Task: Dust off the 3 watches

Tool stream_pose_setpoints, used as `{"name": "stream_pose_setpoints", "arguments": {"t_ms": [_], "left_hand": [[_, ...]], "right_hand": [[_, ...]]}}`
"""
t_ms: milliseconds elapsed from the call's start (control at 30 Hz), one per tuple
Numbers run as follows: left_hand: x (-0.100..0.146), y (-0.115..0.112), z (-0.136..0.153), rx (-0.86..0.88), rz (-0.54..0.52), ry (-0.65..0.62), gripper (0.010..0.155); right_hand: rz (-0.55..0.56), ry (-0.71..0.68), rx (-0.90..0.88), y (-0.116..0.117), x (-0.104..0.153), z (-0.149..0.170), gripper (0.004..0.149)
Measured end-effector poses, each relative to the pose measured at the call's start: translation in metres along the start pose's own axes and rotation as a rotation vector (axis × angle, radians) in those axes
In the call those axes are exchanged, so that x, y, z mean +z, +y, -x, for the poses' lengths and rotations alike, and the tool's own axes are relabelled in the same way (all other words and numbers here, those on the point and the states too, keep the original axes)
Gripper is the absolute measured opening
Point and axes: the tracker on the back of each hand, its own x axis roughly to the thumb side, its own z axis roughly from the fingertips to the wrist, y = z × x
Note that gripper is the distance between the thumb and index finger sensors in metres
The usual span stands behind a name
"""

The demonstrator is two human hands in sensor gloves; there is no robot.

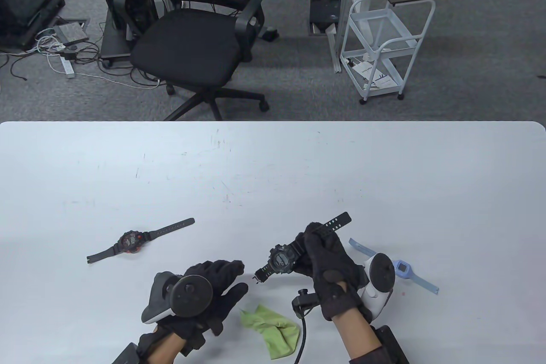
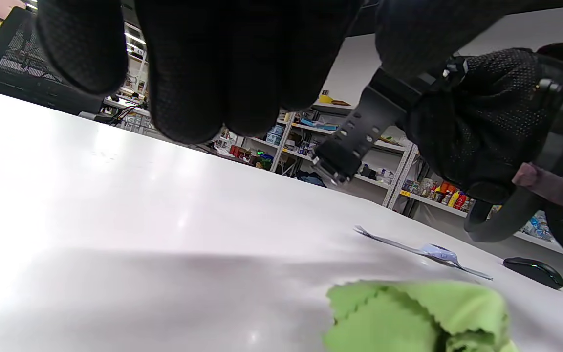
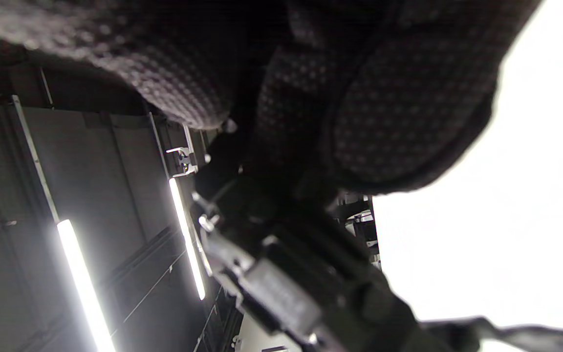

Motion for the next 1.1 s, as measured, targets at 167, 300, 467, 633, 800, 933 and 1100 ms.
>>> {"name": "stream_pose_setpoints", "arguments": {"t_ms": [167,300,467,633,800,933,1100], "left_hand": [[-0.001,-0.002,0.001,-0.006,0.038,0.018,0.064],[-0.003,-0.007,0.002,-0.014,0.088,0.038,0.064],[-0.005,-0.008,0.003,-0.001,0.105,0.044,0.064],[-0.005,-0.009,0.003,0.011,0.101,0.037,0.064],[-0.006,-0.011,0.004,0.017,0.11,0.045,0.064],[-0.007,-0.012,0.008,0.029,0.117,0.057,0.064],[-0.007,-0.01,0.012,0.045,0.109,0.072,0.065]], "right_hand": [[0.029,0.064,0.007,0.011,-0.023,0.003,0.045],[0.108,0.137,-0.092,0.016,-0.053,0.015,0.045],[0.156,0.204,-0.177,0.025,-0.088,0.029,0.046],[0.208,0.249,-0.244,0.037,-0.12,0.042,0.049],[0.238,0.292,-0.251,0.047,-0.145,0.056,0.05],[0.261,0.314,-0.277,0.048,-0.159,0.065,0.05],[0.251,0.356,-0.263,0.048,-0.172,0.07,0.05]]}}
